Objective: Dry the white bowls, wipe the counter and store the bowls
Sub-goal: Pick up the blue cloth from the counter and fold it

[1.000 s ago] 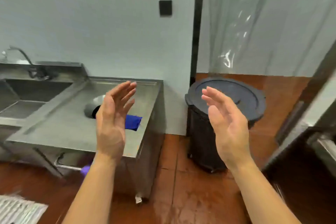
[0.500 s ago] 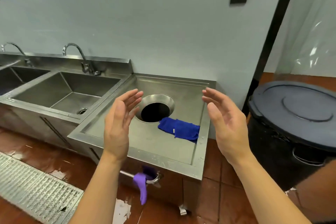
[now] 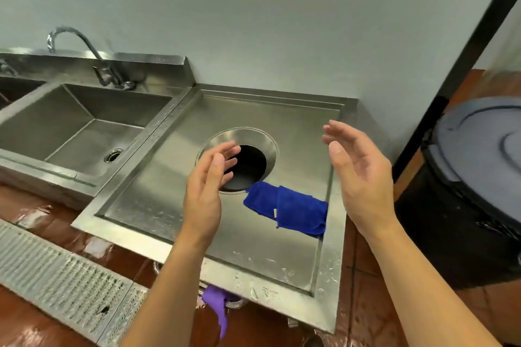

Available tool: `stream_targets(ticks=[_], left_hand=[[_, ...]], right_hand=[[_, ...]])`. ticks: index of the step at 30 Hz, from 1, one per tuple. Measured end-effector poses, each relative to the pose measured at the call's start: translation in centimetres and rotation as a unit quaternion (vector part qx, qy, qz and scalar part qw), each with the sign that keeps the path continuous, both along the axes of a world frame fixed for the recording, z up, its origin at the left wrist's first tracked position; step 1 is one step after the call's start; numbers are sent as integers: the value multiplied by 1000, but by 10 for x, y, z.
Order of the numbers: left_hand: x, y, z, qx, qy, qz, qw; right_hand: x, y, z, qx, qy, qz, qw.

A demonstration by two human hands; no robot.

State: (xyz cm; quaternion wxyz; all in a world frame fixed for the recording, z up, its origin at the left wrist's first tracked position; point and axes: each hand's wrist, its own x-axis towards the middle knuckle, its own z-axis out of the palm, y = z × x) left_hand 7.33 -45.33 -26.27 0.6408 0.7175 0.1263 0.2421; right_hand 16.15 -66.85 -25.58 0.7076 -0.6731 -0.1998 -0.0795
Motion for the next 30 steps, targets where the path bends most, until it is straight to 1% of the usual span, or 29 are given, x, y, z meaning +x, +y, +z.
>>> stream_targets(ticks=[5,10,13,17,21,26,28,30], left_hand=[[39,5,-44,16,67,-1,998],[70,20,-104,15,155,-19,988],[89,30,-139,22,176,-22,984],[118,42,-183,61,208,-47,975],[140,48,-211,130,240,-85,958],[164,45,-240,248,264,-164,917],[172,43,-249,284,264,-181,904],[176,41,-256,330,267,-200,883]], right_hand=[[33,7,-48,-50,61,-28,996],[55,20,-110,-113,147,-77,980],[63,28,-146,-141,177,-98,969],[71,38,-190,-180,200,-114,956],[80,45,-221,-253,211,-115,937],[91,58,-246,-309,215,-117,919],[93,64,-255,-350,208,-116,906],[93,68,-262,-406,185,-119,887]])
